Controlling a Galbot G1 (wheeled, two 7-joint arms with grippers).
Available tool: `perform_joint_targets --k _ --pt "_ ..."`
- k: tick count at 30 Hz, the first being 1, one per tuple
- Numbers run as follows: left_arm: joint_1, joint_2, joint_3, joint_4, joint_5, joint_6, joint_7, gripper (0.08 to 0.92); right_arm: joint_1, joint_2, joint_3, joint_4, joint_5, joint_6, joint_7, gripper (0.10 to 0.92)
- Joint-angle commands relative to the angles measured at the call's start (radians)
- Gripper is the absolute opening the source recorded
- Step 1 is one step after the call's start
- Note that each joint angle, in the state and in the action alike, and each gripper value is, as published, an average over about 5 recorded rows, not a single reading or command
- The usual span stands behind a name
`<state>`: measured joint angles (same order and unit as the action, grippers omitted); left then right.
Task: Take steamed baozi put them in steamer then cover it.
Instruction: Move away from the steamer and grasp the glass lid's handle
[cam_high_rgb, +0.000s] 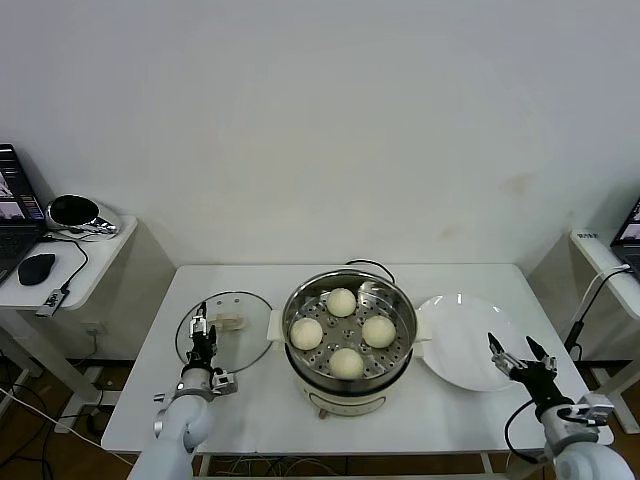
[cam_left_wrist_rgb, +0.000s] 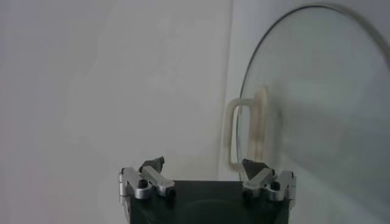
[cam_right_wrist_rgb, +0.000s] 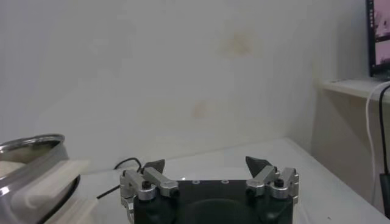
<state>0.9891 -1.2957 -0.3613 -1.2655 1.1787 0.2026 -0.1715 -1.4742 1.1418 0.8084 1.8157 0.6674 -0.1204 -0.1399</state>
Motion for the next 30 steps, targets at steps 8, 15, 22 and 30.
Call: perform_joint_targets --k 8,15,22,30 --pt "-0.094 -0.003 0.009 0.11 -0.032 -0.001 -0.006 0.823 -0.009 0.002 0.0 -0.007 -0.019 0.001 -0.001 0.823" --pt "-0.134 -0.008 0.022 0.134 -0.061 0.002 -0.007 0.823 -0.016 -0.001 0.001 -0.013 -0.021 0.004 -0.001 0.823" --pt "-0.134 -0.02 0.028 0.131 -0.078 0.008 -0.013 0.823 -0.014 0.007 -0.006 -0.016 -0.029 0.006 -0.002 0.823" --pt "-0.161 -0.036 0.029 0.176 -0.088 0.011 -0.061 0.823 -0.02 0.012 -0.008 -0.018 -0.037 0.011 -0.003 0.823"
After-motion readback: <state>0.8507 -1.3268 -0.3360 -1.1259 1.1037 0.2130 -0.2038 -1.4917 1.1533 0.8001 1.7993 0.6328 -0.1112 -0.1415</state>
